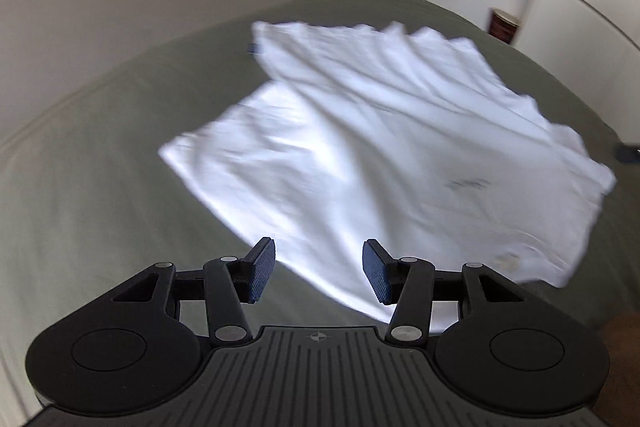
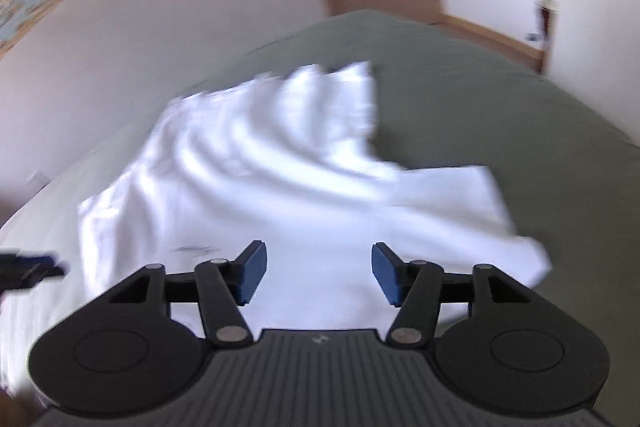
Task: Fold clothes
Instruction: 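Move the left gripper to the shirt hem and close on it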
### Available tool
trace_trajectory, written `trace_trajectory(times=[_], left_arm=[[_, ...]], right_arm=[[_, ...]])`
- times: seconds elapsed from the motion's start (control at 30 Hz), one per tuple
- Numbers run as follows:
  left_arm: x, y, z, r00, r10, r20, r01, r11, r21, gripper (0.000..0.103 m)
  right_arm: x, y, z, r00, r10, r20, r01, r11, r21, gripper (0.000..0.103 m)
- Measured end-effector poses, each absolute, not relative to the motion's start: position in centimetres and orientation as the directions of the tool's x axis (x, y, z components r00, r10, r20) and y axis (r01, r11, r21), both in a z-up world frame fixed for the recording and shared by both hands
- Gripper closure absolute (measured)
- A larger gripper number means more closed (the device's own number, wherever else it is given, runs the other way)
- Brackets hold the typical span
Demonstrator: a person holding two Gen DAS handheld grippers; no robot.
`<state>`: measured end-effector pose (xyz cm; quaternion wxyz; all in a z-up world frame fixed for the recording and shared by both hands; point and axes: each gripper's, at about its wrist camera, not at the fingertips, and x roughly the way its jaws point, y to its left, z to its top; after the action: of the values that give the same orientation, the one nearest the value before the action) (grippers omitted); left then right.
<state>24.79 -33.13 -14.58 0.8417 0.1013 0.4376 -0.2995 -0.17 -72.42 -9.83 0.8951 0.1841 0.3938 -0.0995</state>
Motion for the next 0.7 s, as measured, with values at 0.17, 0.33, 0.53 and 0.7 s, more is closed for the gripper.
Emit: trace_trajectory(times=[0.17, 0.33, 0.53, 0.7], left_arm=[[29.1, -30.5, -15.9, 0.434, -0.400, -0.807, 0.523, 0.841, -0.136, 0.056], [31.7, -30.5, -17.3, 0.411, -0.403, -0.818, 0.521, 0.840, -0.152, 0.056], [33.6, -31.3, -18.8, 0.372, -0.426, -0.825, 0.526, 0.829, -0.191, 0.056], [34.7, -31.9, -19.4, 0.359, -0.448, -0.819, 0.539, 0.816, -0.211, 0.056]], right_arm=[[3.5, -64.8, -10.0, 0.650, 0.064, -0.757, 0.122, 0.975, 0.187, 0.041], [6.0, -58.2, -11.3, 0.625, 0.101, -0.774, -0.059, 0.995, 0.082, 0.042], [8.4, -51.8, -12.9, 0.617, 0.151, -0.772, -0.246, 0.969, -0.007, 0.043], [10.6, -47.0, -14.3, 0.620, 0.161, -0.768, -0.365, 0.926, -0.100, 0.049]])
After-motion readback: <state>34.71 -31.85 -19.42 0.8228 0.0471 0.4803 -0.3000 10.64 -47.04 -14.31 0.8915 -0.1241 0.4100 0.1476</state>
